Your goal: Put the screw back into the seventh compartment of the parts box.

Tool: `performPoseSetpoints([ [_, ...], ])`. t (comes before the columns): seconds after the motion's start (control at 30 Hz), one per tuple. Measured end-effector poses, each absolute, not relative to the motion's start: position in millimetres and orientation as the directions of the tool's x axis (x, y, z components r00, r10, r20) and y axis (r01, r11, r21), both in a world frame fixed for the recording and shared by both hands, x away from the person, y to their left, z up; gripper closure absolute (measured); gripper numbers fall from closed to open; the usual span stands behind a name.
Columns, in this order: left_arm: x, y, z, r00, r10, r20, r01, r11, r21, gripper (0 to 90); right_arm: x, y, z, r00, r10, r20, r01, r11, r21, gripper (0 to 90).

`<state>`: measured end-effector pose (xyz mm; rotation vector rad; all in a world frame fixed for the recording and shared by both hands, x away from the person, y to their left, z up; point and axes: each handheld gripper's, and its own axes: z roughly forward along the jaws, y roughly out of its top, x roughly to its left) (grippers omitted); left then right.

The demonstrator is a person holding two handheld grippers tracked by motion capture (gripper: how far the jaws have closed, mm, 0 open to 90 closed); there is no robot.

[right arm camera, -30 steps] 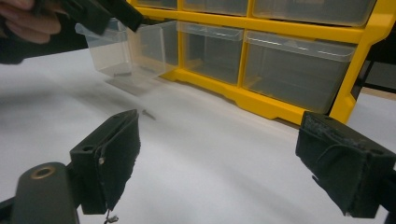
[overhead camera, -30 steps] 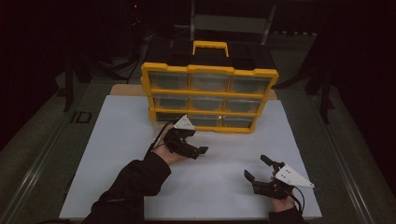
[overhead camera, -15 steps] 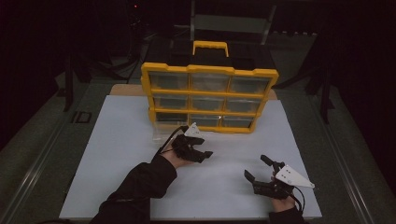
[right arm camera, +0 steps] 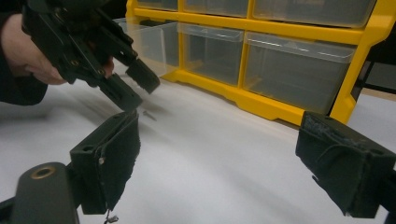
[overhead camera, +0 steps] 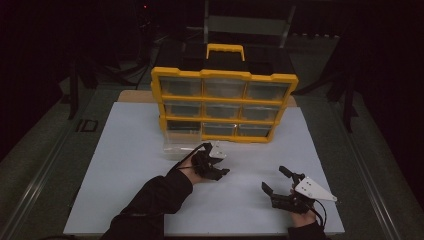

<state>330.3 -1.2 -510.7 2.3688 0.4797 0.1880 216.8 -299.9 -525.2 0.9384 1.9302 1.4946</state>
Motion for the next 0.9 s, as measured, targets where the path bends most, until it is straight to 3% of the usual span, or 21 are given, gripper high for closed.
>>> performPoseSetpoints([
  [0.5,340,3,-529,0.906,0.421,0.032,0.313,-0.72,0.619,62.3,217,-300,-525,-0.626,0.78,0.012,0.208,0.152,0.966,13.5],
  [0.9,345,4,-534,0.914,0.403,-0.042,0.349,-0.731,0.587,71.8,217,-300,-525,-0.627,0.779,0.015,0.21,0.15,0.966,13.5],
])
